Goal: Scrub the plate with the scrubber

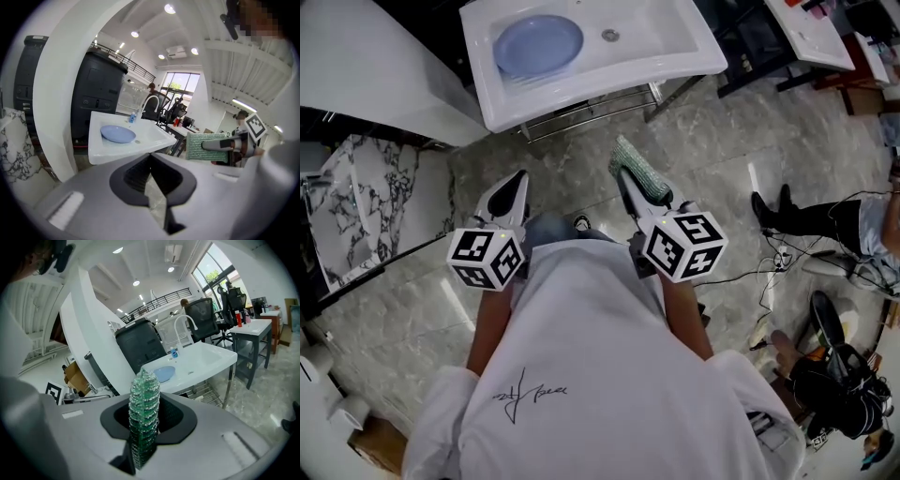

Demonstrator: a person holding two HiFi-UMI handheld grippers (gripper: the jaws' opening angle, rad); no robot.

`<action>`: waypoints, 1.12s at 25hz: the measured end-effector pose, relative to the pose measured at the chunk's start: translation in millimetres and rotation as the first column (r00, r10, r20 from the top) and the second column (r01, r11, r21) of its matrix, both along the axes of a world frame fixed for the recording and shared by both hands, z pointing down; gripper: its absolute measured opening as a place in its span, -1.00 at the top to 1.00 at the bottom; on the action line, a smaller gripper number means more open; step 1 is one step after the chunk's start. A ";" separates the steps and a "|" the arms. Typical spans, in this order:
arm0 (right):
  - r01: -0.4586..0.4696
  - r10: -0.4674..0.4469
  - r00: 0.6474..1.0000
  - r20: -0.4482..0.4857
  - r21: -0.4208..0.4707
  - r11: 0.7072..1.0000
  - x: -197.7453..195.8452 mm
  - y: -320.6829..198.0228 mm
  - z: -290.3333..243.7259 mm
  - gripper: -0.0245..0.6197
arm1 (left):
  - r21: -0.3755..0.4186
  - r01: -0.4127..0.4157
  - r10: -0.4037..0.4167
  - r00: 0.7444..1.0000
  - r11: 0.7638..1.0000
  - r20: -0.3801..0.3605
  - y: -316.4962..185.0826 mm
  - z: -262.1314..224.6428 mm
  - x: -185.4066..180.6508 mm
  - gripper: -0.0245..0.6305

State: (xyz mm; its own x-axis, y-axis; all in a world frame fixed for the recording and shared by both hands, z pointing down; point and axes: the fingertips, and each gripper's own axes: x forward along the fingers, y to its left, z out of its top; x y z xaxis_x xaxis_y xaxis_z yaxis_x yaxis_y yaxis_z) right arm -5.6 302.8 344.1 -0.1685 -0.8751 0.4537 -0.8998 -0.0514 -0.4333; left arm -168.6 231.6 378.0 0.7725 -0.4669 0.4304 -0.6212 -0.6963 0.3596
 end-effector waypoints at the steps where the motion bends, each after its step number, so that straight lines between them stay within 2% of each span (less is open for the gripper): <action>1: 0.001 -0.001 1.000 -0.001 -0.005 1.000 2.2 -2.5 1.5 0.77 | -0.013 0.010 -0.010 1.000 1.000 -0.002 -2.9 2.2 0.0 0.91; 6: 0.003 -0.004 1.000 -0.014 -0.042 0.999 8.3 -13.1 8.0 0.77 | -0.035 0.025 -0.025 1.000 0.999 -0.003 -19.0 9.0 5.7 0.91; 13: 0.027 -0.030 0.999 -0.042 -0.073 0.997 11.7 -58.0 12.1 0.77 | -0.082 0.031 -0.036 0.997 0.996 -0.061 -69.2 17.3 25.7 0.91; 16: 0.069 -0.076 0.993 -0.085 -0.083 0.994 7.5 -82.9 7.7 0.77 | -0.080 0.024 -0.029 0.998 0.997 -0.052 -97.4 19.7 33.5 0.91; 20: 0.154 -0.182 0.950 -0.253 -0.130 0.980 6.0 -121.3 7.7 0.77 | -0.054 0.026 -0.028 0.999 0.998 -0.042 -138.8 12.9 41.7 0.91; 28: 0.283 -0.309 0.927 -0.213 -0.145 0.948 -15.9 -206.1 12.4 0.77 | -0.086 0.085 -0.088 0.996 0.993 -0.025 -216.6 24.2 28.8 0.91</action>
State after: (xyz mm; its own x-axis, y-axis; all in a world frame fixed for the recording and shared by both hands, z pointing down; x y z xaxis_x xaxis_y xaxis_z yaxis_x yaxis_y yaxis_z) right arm -21.5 96.7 356.5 -0.2919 -0.7440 0.6010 -0.9554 0.1976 -0.2195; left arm -139.8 14.9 402.1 0.7433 -0.4953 0.4497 -0.6664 -0.6065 0.4336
